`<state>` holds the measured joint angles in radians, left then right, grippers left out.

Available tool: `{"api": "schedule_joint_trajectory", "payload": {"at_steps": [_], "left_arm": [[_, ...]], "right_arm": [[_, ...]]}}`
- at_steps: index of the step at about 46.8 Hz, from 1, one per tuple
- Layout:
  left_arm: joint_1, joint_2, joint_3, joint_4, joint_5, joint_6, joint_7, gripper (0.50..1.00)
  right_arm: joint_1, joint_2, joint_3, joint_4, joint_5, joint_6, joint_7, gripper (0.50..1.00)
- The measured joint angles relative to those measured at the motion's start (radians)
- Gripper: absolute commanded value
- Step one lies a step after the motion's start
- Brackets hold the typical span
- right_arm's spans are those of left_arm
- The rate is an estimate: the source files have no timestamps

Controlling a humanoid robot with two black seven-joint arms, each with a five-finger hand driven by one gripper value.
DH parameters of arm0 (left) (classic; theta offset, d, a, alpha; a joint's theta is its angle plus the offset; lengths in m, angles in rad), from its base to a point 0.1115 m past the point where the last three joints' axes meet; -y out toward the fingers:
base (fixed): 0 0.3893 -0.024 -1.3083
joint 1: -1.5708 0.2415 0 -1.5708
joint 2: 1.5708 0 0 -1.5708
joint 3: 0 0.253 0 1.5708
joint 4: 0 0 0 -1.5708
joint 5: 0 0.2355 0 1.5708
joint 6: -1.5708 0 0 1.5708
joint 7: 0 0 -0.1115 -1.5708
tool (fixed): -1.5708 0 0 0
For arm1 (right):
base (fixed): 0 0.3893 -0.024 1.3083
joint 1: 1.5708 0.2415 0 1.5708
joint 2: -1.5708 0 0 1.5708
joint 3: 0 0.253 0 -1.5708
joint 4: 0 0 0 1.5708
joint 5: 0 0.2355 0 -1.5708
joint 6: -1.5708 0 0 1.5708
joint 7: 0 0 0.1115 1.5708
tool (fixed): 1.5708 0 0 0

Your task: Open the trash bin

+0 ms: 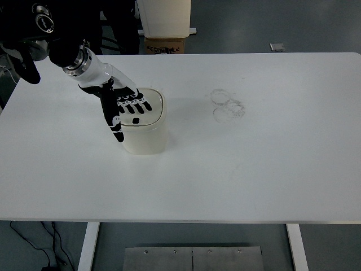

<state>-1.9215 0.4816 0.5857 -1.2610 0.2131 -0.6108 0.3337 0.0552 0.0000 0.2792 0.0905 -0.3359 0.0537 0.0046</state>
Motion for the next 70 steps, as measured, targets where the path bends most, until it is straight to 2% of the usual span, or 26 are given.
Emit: {"api": "schedule_joint_trajectory", "payload": {"at_steps": [35, 55, 70], "left_arm": [[0.036, -0.005, -0.001, 0.001, -0.001, 0.000, -0.001, 1.000], [-0.003, 0.005, -0.009, 0.012, -0.003, -0.001, 0.000, 1.000], [-0.008, 0.013, -0.062, 0.130, -0.048, 0.000, -0.010, 1.000]], "right_arm": [[0.000, 0.000, 0.000, 0.000, 0.000, 0.000, 0.000, 0.991], [0.000, 0.000, 0.000, 0.000, 0.000, 0.000, 0.000, 0.991], [0.000, 0.000, 0.000, 0.000, 0.000, 0.000, 0.000, 0.991]]}}
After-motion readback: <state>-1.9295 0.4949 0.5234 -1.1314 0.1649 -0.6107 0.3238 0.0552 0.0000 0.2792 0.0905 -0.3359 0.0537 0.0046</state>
